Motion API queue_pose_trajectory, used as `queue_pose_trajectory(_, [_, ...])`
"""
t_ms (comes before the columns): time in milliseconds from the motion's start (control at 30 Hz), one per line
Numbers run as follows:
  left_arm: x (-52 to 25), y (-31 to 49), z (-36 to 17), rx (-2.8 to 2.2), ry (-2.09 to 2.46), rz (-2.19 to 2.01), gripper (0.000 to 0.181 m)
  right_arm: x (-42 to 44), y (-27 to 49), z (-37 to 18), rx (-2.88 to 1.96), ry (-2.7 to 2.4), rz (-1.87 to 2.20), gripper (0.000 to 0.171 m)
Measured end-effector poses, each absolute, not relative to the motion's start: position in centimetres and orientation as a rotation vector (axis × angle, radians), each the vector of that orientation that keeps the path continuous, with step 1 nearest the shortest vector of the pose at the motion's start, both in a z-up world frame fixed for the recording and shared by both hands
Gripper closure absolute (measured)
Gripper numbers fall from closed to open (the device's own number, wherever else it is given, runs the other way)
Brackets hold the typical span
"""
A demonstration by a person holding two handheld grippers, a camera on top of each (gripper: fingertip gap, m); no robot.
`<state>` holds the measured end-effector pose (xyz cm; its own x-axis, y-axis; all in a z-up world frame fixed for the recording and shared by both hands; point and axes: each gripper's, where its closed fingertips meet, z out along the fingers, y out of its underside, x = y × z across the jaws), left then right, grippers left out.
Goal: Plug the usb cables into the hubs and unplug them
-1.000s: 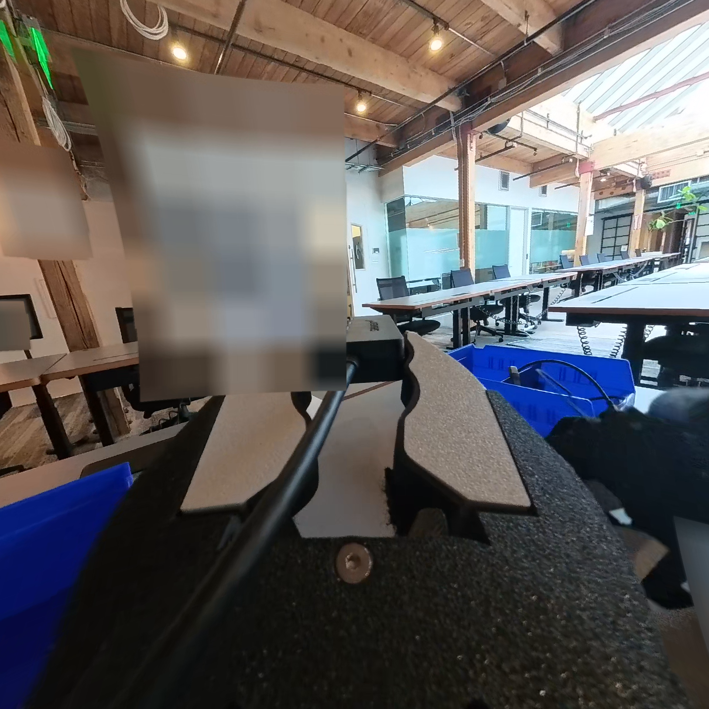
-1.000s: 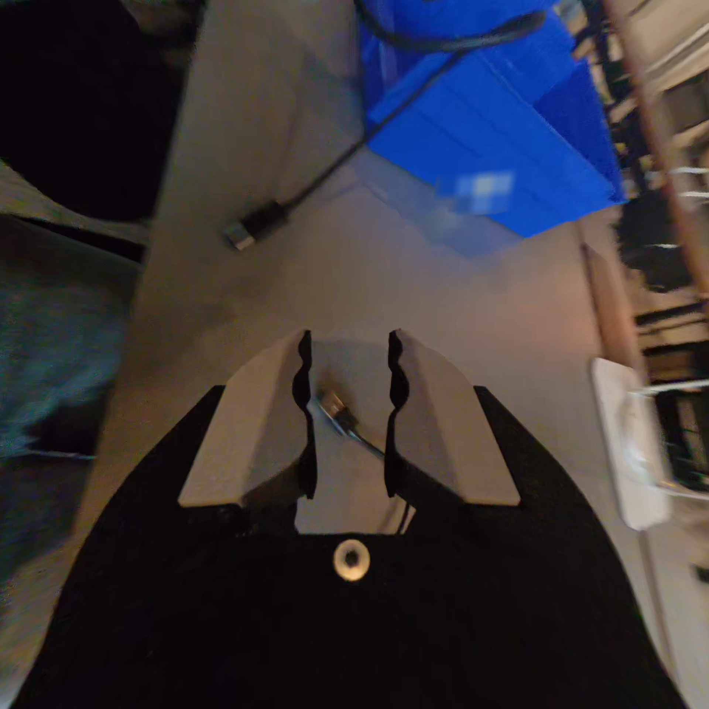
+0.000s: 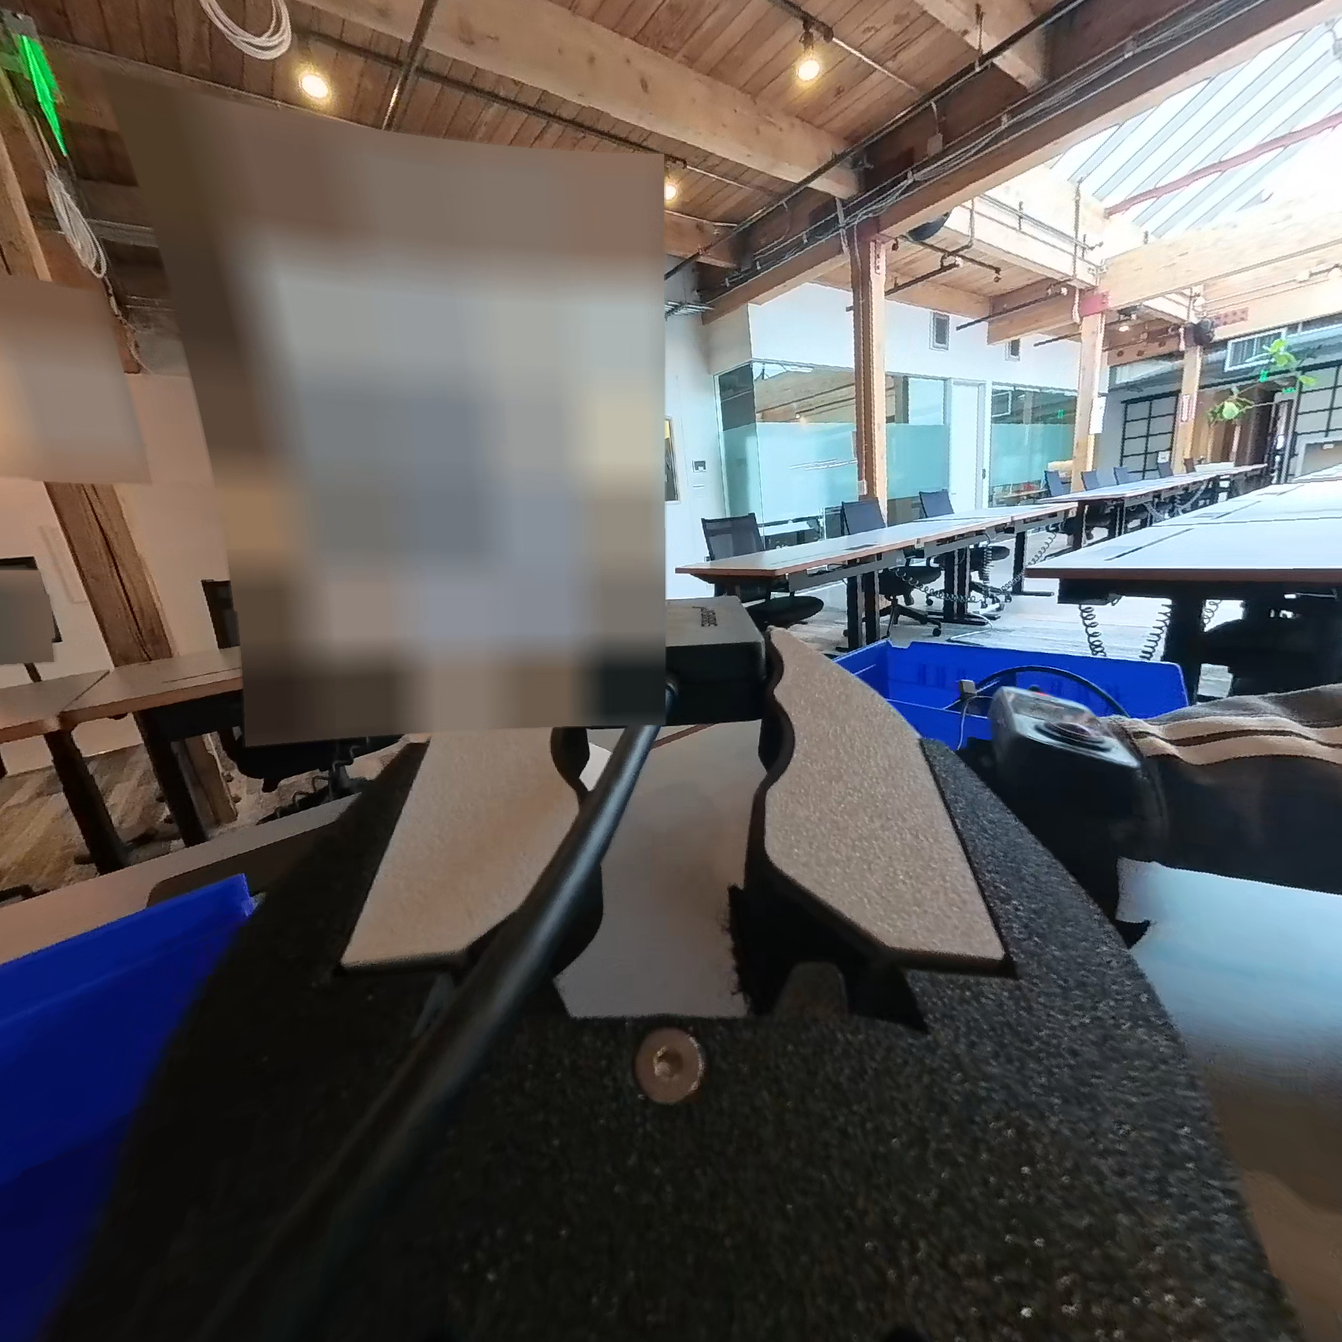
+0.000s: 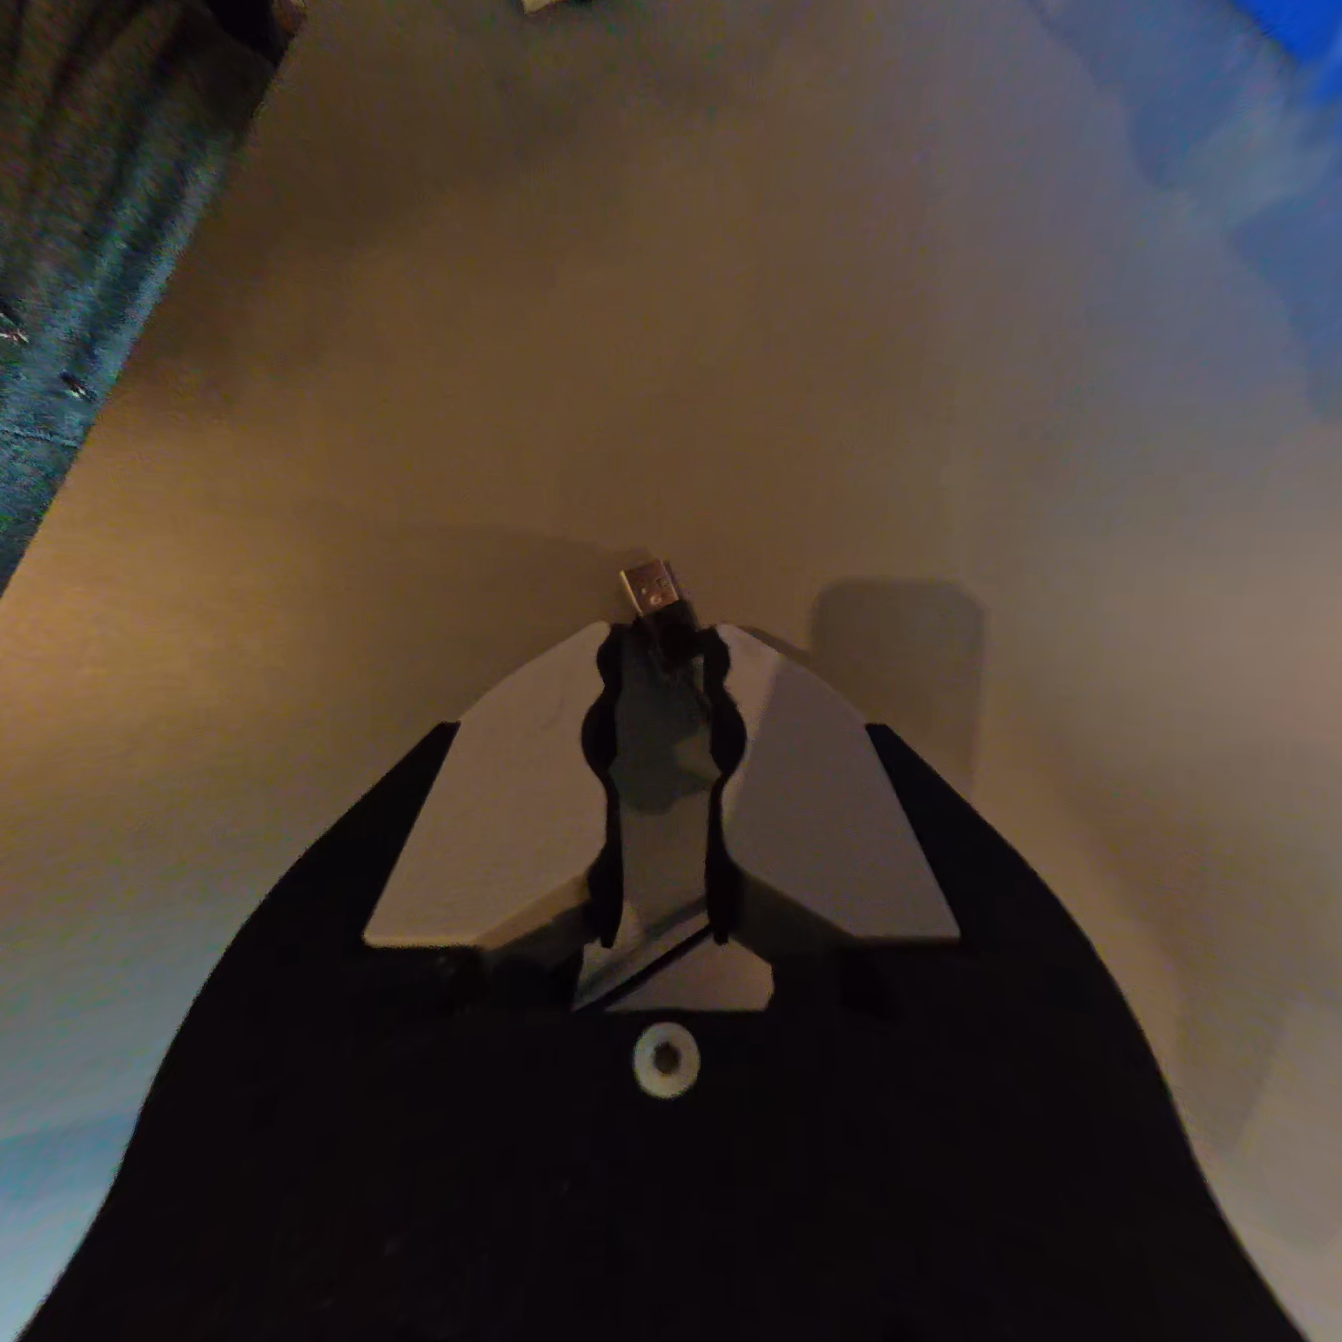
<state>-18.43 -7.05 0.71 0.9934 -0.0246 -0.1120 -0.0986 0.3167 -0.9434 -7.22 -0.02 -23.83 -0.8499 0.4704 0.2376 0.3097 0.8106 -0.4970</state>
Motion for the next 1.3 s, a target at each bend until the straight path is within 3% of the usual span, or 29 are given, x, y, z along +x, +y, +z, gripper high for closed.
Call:
queue_pose_trajectory(200, [-18.1, -7.0, 0.7, -1.251, 0.124, 0.049, 0.137, -7.6, -0.2, -23.4, -0.62, -2.654, 0.733, 0.164])
queue_pose_trajectory(600, [-17.9, -7.0, 0.6, -1.254, 0.146, 0.041, 0.137, -7.8, -0.4, -23.6, -1.274, -2.962, 1.071, 0.164])
queue_pose_trajectory(767, [-17.8, -7.1, 0.6, -1.251, 0.155, 0.037, 0.137, -8.7, 0.1, -23.7, -1.246, -2.876, 1.065, 0.16])
queue_pose_trajectory(900, [-17.9, -6.9, 0.4, -1.259, 0.156, 0.033, 0.137, -9.2, 0.3, -23.5, -0.957, -2.718, 0.987, 0.155])
queue_pose_trajectory(1067, [-17.7, -6.7, 0.3, -1.264, 0.163, 0.036, 0.137, -8.7, -0.2, -23.1, -0.633, -2.545, 0.846, 0.171])
queue_pose_trajectory(1300, [-17.4, -6.3, 0.0, -1.277, 0.172, 0.035, 0.137, -8.3, -0.5, -23.1, -0.68, -2.474, 0.941, 0.169])
